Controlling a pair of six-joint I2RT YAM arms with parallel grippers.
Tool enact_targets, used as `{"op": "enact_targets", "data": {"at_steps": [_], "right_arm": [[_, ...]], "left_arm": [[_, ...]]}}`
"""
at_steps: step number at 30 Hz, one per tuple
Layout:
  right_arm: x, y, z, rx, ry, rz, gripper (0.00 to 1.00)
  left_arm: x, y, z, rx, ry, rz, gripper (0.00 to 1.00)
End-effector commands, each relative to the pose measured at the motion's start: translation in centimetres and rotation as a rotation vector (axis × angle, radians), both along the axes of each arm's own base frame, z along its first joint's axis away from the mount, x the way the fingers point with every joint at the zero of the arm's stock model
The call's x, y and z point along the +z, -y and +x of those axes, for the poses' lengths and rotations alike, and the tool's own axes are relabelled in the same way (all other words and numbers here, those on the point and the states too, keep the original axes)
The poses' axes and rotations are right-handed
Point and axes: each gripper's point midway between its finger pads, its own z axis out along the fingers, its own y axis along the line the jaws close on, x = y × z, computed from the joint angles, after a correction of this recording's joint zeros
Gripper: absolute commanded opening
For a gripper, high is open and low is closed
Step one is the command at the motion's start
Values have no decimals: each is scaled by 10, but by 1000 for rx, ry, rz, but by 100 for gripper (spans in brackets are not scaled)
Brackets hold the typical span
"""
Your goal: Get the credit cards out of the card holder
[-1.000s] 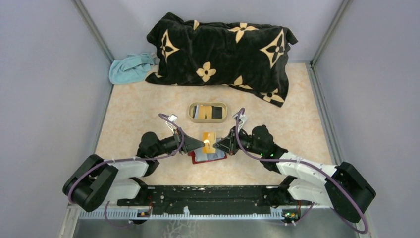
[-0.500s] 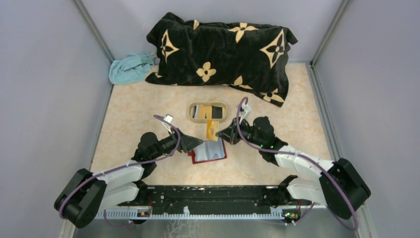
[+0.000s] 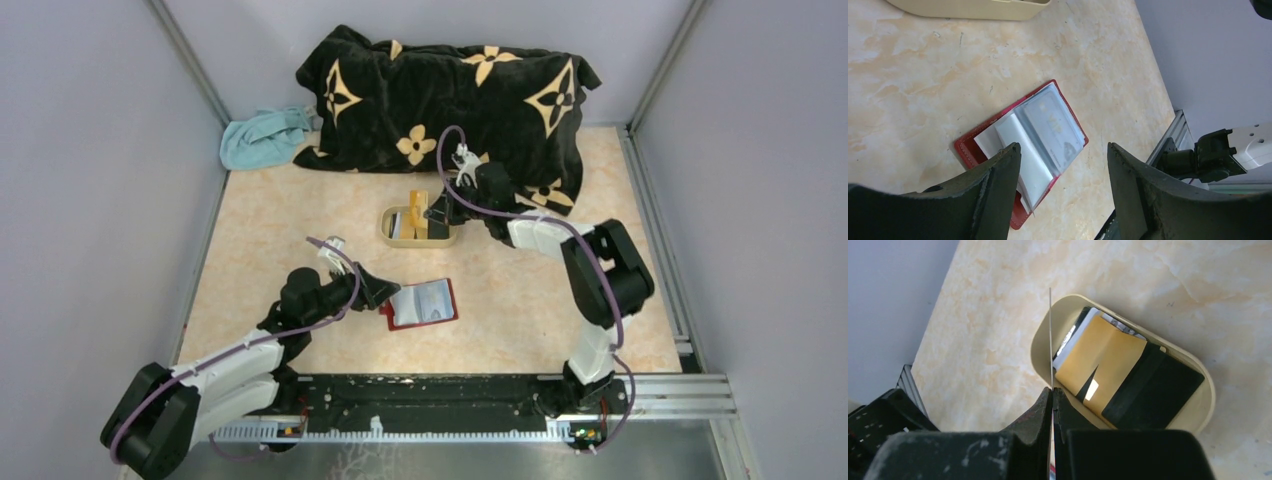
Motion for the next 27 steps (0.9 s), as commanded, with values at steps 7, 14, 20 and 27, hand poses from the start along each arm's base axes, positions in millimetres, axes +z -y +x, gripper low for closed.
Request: {"op": "enact_targets", "data": {"at_steps": [7,14,20,27], "right_arm": [[-36,-18,16,76,-56,24,0],[-56,-18,18,75,-88,5,0],[-48,-17,27,53,-59,-13,23],[5,-4,28,-1,62,-23,40]], "left_arm": [[1,-12,10,48,3,32,67],[-4,-7,11,23,-16,18,67],[-4,-6,11,12,-16,12,67],[-3,-4,8,-3,-19,3,68]]}}
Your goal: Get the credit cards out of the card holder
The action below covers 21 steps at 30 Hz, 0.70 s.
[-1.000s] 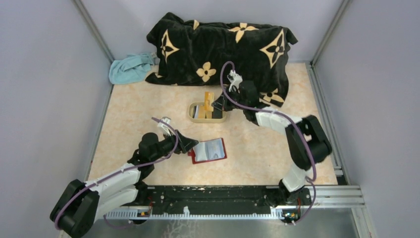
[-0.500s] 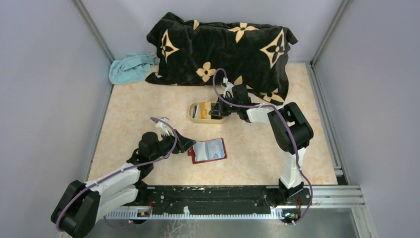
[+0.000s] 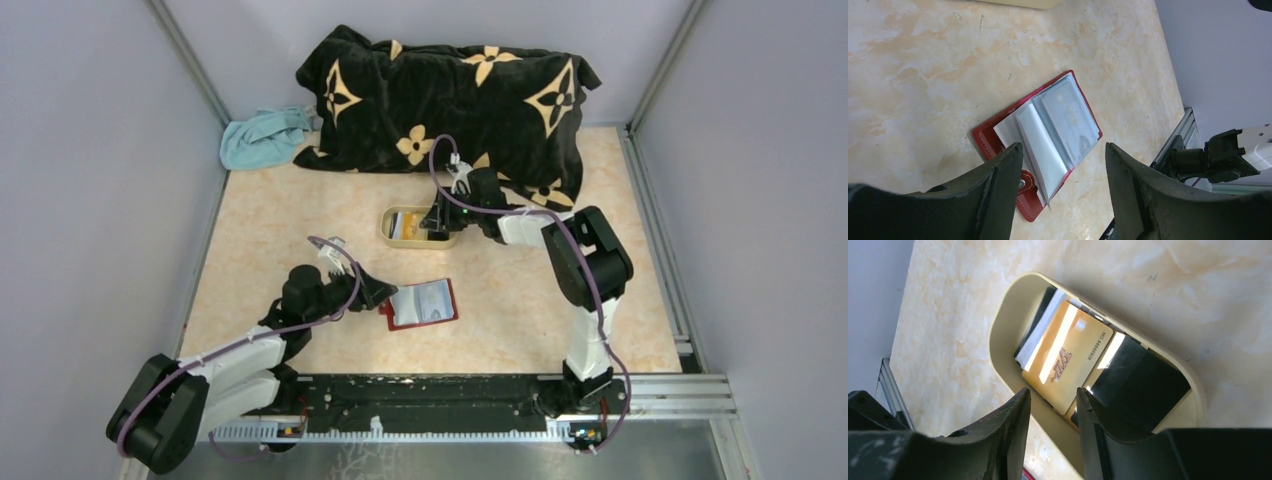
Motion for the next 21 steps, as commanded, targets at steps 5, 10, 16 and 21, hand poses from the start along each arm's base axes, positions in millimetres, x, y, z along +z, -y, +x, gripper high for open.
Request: {"op": "enact_targets", "data": {"at_steps": [5,10,16,21], "right_arm": [[119,20,1,-72,290,50,38],[122,41,-36,-116,293,23,6],[63,53,-97,-101,186,-46,0],[29,48,-139,-94,110,-22,0]], "left_arm": [[21,12,1,-58,35,-58,69],[43,31,-6,-150,63,-138,59],[36,49,-12,-179,52,-112,0],[13,63,-22,-230,-15,-156,0]]}}
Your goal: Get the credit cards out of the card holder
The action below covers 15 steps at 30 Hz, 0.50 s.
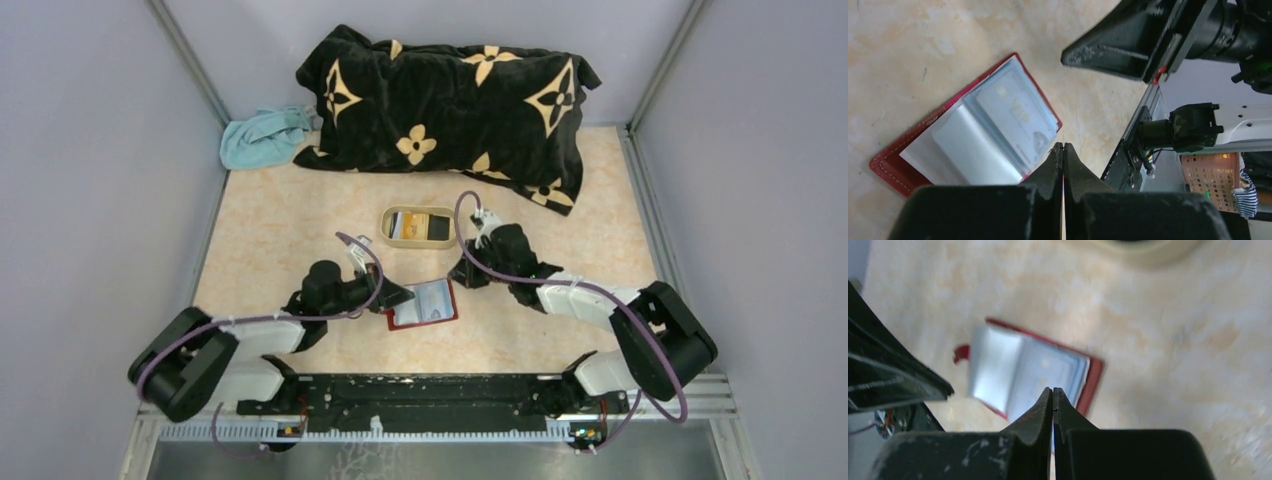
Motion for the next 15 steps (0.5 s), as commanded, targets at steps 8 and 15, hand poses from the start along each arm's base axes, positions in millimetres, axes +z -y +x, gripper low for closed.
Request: {"op": "enact_targets", "data": {"at_steps": [8,15], "right_arm": [[-11,-14,-33,-3,-11,58,0],[-31,-12,-37,-4,-38,21,0]], "left_arm": [[-37,23,-13,-64,-91,-43,0],[-56,21,-15,-49,-137,-21,0]]}}
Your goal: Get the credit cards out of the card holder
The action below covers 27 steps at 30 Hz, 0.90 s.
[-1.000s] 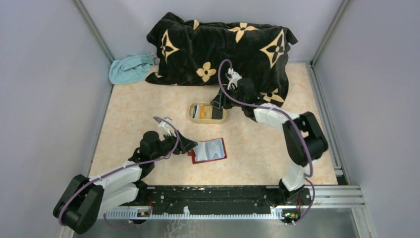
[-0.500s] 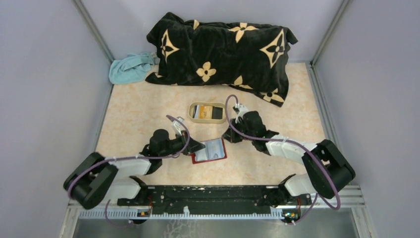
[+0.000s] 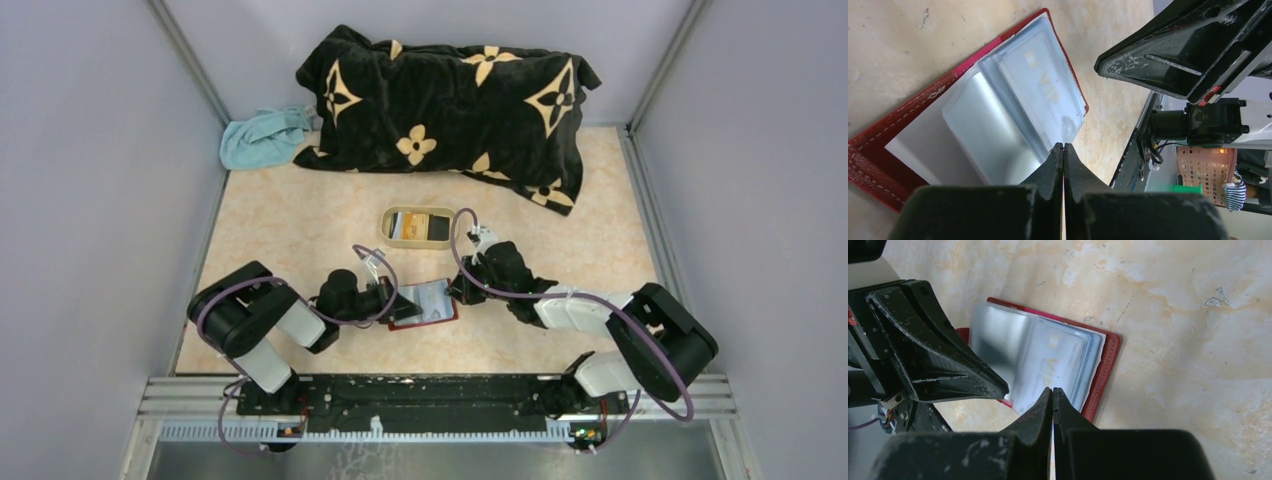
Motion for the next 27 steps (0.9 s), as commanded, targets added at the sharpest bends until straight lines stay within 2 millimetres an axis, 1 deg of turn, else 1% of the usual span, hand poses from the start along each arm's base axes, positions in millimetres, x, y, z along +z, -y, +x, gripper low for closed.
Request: {"op": "enact_targets", "data": {"at_steps": [1,3,9,14,19,25,27], "right_arm": [[1,-6,7,-10,37,22,0],[-5,-7,4,1,24,28,0],[-11,-15,2,14,10,41,0],[-18,-14,1,16,1,29,0],[-20,-16,0,21,-10,39,1],[-23,-17,-3,28,-17,38,32],[-25,-16,-3,28,-19,34,37]], "left_arm": [[2,1,-1,3,19,-32,0],[-2,-1,-2,5,10,-23,0],[-12,-2,-3,10,-7,-11,0],[-16,-2,-3,10,-16,-5,0],[-19,-2,-2,13,-19,0,0],[-20,-2,-2,12,-23,-1,0],[-20,-2,-2,13,-23,0,0]]}}
